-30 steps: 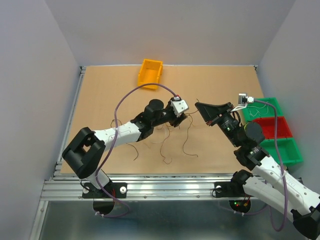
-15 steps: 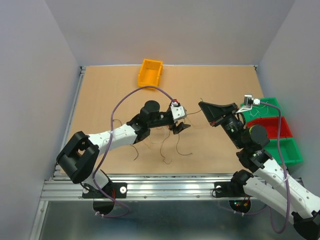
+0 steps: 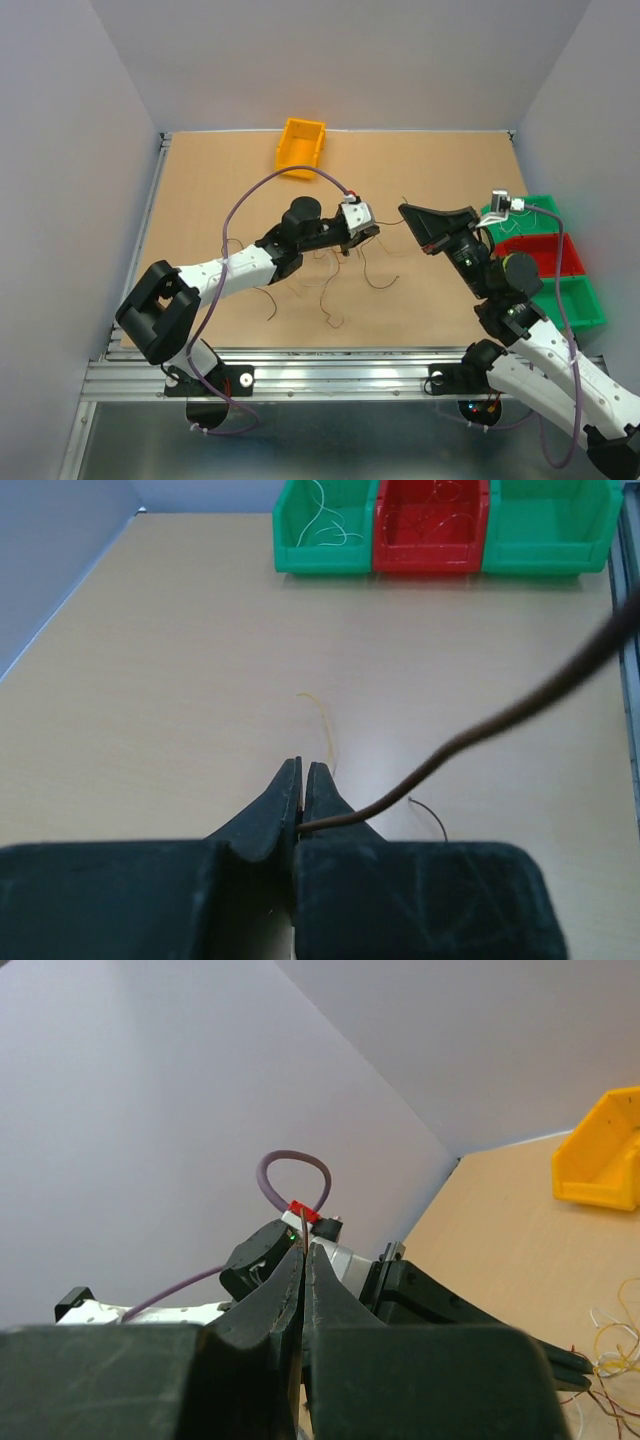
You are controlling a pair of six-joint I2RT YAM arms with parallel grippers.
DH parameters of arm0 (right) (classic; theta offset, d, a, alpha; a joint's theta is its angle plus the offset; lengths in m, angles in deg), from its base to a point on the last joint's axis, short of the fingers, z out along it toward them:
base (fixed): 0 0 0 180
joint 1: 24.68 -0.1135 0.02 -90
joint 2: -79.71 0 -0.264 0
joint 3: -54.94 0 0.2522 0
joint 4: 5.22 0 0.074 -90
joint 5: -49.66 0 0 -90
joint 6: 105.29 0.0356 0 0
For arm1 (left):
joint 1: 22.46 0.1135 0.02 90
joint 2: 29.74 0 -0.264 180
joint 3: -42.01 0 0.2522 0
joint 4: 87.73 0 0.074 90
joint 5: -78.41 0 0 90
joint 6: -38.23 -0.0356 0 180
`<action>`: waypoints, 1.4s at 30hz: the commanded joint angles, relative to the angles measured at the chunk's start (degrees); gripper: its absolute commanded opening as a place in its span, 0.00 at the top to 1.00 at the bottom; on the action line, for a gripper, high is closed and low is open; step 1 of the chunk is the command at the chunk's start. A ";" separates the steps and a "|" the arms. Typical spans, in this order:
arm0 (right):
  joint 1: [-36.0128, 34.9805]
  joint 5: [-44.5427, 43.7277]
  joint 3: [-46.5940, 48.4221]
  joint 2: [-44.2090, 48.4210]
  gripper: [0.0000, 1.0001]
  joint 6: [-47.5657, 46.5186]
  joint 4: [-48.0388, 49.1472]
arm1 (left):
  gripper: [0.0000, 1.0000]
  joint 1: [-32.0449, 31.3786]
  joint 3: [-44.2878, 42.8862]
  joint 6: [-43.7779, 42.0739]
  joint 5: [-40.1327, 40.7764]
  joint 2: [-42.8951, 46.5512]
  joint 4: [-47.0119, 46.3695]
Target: Untangle the cables
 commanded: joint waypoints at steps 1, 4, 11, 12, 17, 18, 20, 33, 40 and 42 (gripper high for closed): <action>0.08 -2.38 -0.77 4.11 0.99 -1.54 2.31 | 1.00 0.67 -1.60 0.48 3.71 1.82 -2.58; 0.08 -6.87 -1.65 9.12 0.99 -3.21 -0.24 | 1.00 2.60 -1.69 0.65 5.29 1.29 -2.22; -0.01 -20.31 -2.45 21.16 0.99 -5.76 -7.53 | 1.00 9.71 -2.48 3.20 2.75 -0.20 -1.87; 0.08 -21.11 -2.27 22.04 0.99 -6.20 -7.98 | 1.00 10.24 -2.65 3.55 2.84 -0.55 -1.87; 0.08 -25.86 -0.61 21.88 0.99 -8.40 -12.70 | 1.00 14.02 -4.50 6.18 4.07 -0.91 -1.17; 0.08 -27.26 -0.25 19.44 0.99 -8.32 -13.86 | 1.00 15.42 -5.46 6.80 4.15 -0.21 -0.12; -0.01 -27.54 0.10 15.92 1.00 -7.70 -15.19 | 1.00 16.40 -6.43 7.94 4.24 0.84 1.20; -0.01 -16.21 0.01 -22.92 0.99 1.18 -6.31 | 1.00 19.30 -19.09 12.43 8.27 9.64 22.12; -0.01 -9.61 4.58 -33.93 0.83 -3.21 -5.96 | 1.00 25.54 -25.57 13.48 10.38 4.29 22.65; -0.01 -10.39 4.50 -32.54 0.56 -3.83 -6.49 | 1.00 25.89 -30.48 11.21 13.80 0.26 24.05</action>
